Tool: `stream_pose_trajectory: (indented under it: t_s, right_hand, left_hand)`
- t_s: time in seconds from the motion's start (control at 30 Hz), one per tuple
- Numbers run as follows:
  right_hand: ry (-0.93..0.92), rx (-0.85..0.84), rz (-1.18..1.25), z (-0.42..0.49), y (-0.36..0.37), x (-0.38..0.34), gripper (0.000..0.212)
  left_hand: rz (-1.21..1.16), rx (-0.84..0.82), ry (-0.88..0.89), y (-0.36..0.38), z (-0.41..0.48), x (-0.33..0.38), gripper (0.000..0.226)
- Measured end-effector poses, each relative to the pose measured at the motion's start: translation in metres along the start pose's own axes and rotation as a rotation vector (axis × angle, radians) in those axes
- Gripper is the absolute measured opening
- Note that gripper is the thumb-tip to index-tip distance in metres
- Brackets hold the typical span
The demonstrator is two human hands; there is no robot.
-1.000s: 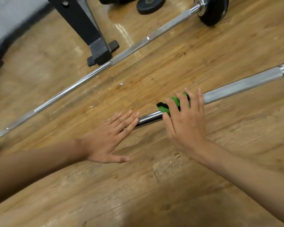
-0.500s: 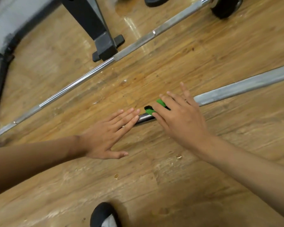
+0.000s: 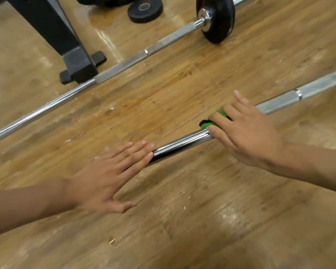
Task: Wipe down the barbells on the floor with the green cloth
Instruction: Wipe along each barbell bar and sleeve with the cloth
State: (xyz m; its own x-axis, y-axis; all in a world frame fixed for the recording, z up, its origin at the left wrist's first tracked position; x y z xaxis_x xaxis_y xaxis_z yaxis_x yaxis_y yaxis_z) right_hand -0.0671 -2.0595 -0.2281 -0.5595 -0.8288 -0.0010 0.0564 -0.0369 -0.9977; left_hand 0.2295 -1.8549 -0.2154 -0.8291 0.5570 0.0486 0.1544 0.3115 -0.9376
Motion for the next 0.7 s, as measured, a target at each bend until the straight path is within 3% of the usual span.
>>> stream_pose_trajectory:
  t_s: [0.13,0.23,0.33,0.43,0.57,0.7]
  right_hand:
    - [-0.108,0.019,0.077,0.013,0.012,-0.077,0.044]
    - [-0.266,-0.076,0.062,0.002,0.008,-0.056,0.045]
    - [-0.081,-0.042,0.031,-0.011,0.002,-0.001,0.046]
    - [0.114,-0.002,0.104,-0.018,0.002,-0.016,0.057]
    - [-0.054,-0.014,0.175,-0.014,0.009,-0.095,0.044]
    - [-0.136,0.014,0.04,-0.021,0.011,-0.074,0.042]
  left_hand:
    - [0.002,0.015,-0.003,0.001,0.0,0.003,0.102]
    - [0.009,0.011,-0.014,0.0,-0.001,0.008,0.103]
    - [0.019,-0.005,-0.023,0.001,-0.001,0.013,0.108]
    - [0.003,-0.008,-0.024,0.002,-0.002,0.019,0.108]
    - [0.025,-0.027,-0.038,0.002,-0.003,0.029,0.108]
    - [0.034,-0.048,-0.041,0.001,-0.004,0.041,0.108]
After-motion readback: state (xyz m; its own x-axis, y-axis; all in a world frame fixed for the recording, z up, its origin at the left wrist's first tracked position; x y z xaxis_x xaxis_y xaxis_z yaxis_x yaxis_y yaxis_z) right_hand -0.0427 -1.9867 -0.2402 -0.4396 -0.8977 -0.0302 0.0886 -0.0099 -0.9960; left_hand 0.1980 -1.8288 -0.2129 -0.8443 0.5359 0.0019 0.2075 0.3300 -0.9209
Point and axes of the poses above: each hand's wrist, its own z-axis towards the middle knuckle, its own y-axis out of the palm, x = y × z, the point moved 1 cm from there along z, towards the middle knuckle, and after that the axes turned 14 degrees about -x, right-handed, at the moved point
